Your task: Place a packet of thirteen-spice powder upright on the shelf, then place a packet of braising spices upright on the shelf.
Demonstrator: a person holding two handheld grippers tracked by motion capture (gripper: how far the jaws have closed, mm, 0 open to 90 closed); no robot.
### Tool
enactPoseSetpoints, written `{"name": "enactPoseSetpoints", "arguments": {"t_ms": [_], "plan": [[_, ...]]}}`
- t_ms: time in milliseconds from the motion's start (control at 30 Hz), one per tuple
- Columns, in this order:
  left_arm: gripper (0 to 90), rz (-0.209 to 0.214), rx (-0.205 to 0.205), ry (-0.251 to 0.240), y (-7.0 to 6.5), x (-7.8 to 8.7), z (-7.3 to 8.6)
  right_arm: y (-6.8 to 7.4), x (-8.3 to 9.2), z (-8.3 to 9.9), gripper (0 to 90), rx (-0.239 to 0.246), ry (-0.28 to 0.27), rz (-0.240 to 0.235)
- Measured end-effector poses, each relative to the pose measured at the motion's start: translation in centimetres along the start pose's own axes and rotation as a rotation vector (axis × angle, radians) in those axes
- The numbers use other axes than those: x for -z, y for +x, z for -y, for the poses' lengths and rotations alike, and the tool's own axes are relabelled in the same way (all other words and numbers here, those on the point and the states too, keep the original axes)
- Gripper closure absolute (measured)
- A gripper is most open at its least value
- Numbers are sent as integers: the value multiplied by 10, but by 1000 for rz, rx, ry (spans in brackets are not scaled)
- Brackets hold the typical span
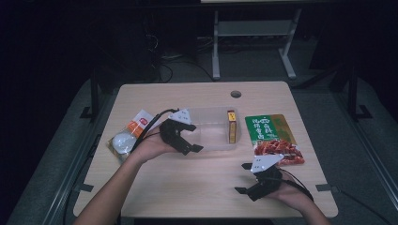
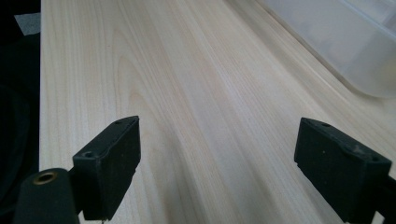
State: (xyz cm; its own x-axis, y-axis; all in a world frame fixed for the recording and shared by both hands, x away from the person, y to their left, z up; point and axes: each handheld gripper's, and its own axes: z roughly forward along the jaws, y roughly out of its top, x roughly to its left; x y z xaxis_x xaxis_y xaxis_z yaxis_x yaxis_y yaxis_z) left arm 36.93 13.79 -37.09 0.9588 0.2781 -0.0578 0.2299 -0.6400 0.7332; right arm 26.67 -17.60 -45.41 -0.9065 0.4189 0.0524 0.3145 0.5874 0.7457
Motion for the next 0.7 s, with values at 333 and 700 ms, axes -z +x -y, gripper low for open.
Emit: {"name": "enactPoseSetpoints", "arguments": {"t_ms": [333,700], "plan": [[141,11,22,-21,-28,6,36,1,0,0,141,2,-1,3],[141,-61,80,-74,-53,20,90,-1,3,-1,139,-6,2,30]]}}
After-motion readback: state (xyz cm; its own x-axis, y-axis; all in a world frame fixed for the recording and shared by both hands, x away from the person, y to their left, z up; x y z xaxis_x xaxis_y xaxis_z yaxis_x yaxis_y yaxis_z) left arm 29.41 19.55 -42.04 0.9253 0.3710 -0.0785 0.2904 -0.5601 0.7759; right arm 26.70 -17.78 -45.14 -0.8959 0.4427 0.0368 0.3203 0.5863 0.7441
